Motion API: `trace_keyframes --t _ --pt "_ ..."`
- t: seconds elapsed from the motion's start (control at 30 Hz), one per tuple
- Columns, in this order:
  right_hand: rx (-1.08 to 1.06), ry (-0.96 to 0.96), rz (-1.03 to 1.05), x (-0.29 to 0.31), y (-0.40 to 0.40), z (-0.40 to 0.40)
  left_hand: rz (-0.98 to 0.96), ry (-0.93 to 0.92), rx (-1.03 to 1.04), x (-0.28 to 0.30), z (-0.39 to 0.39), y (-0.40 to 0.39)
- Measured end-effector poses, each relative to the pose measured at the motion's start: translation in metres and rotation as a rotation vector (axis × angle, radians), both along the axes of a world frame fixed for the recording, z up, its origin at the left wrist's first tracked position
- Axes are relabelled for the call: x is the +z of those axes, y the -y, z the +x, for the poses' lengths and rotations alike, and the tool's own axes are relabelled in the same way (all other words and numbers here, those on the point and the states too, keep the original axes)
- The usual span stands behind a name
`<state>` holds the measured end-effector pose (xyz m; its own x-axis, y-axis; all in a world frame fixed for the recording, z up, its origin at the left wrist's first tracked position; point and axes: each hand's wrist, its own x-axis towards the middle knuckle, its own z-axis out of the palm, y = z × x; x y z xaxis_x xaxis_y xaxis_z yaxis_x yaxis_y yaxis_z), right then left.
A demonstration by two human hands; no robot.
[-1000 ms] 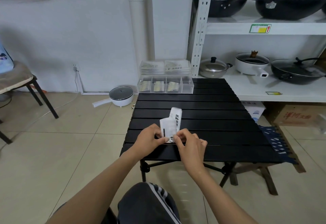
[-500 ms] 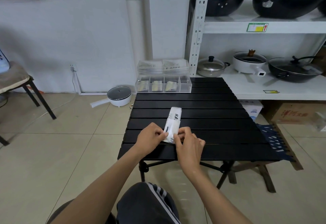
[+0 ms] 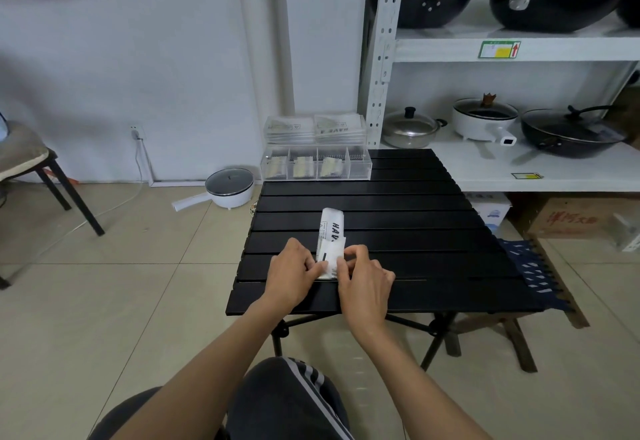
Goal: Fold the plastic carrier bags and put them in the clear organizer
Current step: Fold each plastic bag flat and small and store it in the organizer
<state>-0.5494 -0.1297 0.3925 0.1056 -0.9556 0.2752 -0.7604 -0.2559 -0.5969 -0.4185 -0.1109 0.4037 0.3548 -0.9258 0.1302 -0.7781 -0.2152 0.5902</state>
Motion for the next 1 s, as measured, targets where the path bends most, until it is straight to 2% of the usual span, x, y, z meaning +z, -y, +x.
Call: trace_keyframes --t 0.33,0.43,0.83,1.0 --pt "0.0 -0.062 0.007 0.004 0.001 0.004 -0.07 -0.027 0.015 -0.005 -0.002 -0.001" --pt "0.007 -0.057 0.011 0.004 0.002 0.004 -0.093 -0.047 -0.05 -0.006 -0.003 0.002" --pt "0.056 -0.052 -0.073 0.0 0.004 0.003 0.0 0.06 -0.103 -0.008 0.0 0.009" --pt "0.179 -0.272 -0.111 0.0 0.005 -0.002 0.022 0.074 -0.135 -0.006 0.003 0.01"
